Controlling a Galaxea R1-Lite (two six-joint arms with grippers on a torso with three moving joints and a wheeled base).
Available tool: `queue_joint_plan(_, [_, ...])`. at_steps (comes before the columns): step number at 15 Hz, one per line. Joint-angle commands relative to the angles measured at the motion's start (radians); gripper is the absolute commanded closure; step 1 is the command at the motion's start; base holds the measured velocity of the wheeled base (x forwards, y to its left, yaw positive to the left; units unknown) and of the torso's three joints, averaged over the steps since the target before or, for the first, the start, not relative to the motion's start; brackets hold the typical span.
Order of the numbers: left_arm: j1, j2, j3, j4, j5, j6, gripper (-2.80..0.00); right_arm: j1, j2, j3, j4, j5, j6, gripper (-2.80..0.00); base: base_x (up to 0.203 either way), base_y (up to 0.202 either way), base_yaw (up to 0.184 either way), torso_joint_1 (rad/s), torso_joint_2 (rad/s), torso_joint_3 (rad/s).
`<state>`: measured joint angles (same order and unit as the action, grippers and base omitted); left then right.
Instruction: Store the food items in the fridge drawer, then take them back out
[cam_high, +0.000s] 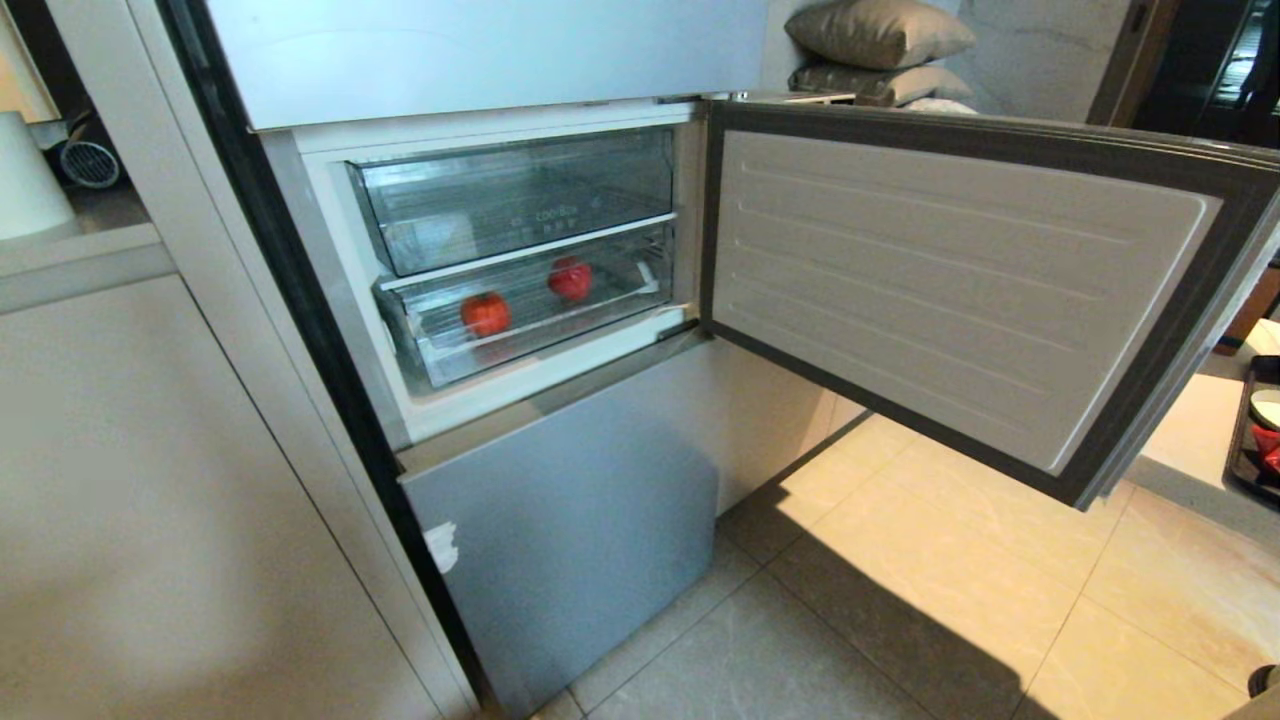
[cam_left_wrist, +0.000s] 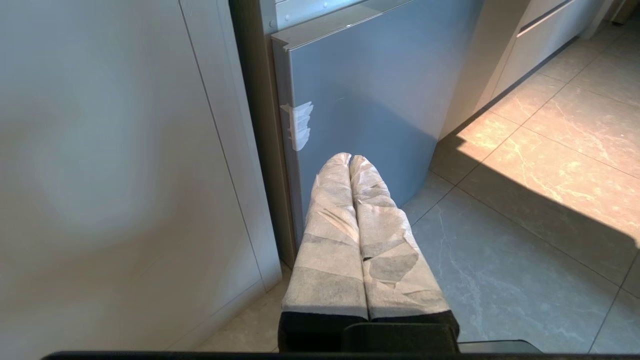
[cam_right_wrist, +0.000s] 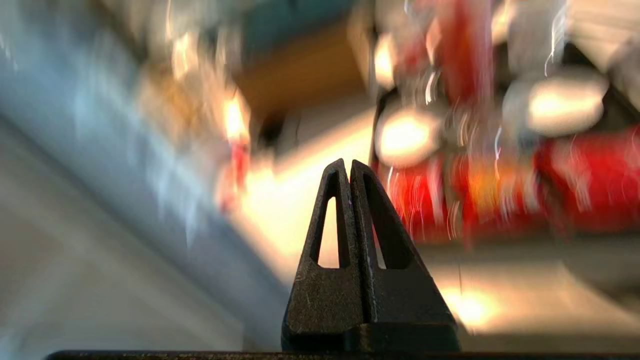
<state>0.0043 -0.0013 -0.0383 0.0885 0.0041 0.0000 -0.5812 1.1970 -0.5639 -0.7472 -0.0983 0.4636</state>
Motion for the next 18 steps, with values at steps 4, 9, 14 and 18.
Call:
queue_joint_plan(4, [0.000, 0.000, 0.000, 0.000, 0.000, 0.000, 0.00, -0.074, 0.311, -0.260, -0.088, 0.135, 0.194, 0.00, 0.000, 0.000, 0.000, 0.000, 0.00, 0.000])
queue_joint_plan(9, [0.002, 0.000, 0.000, 0.000, 0.000, 0.000, 0.00, -0.075, 0.450, -0.460, -0.084, 0.525, 0.534, 0.00, 0.000, 0.000, 0.000, 0.000, 0.00, 0.000])
queue_joint_plan(14, [0.000, 0.000, 0.000, 0.000, 0.000, 0.000, 0.00, -0.077, 0.518, -0.589, -0.071, 0.689, 0.784, 0.00, 0.000, 0.000, 0.000, 0.000, 0.00, 0.000])
queue_joint_plan(18, [0.002, 0.000, 0.000, 0.000, -0.001, 0.000, 0.00, -0.079, 0.554, -0.692, 0.162, 0.842, 0.811, 0.00, 0.000, 0.000, 0.000, 0.000, 0.00, 0.000])
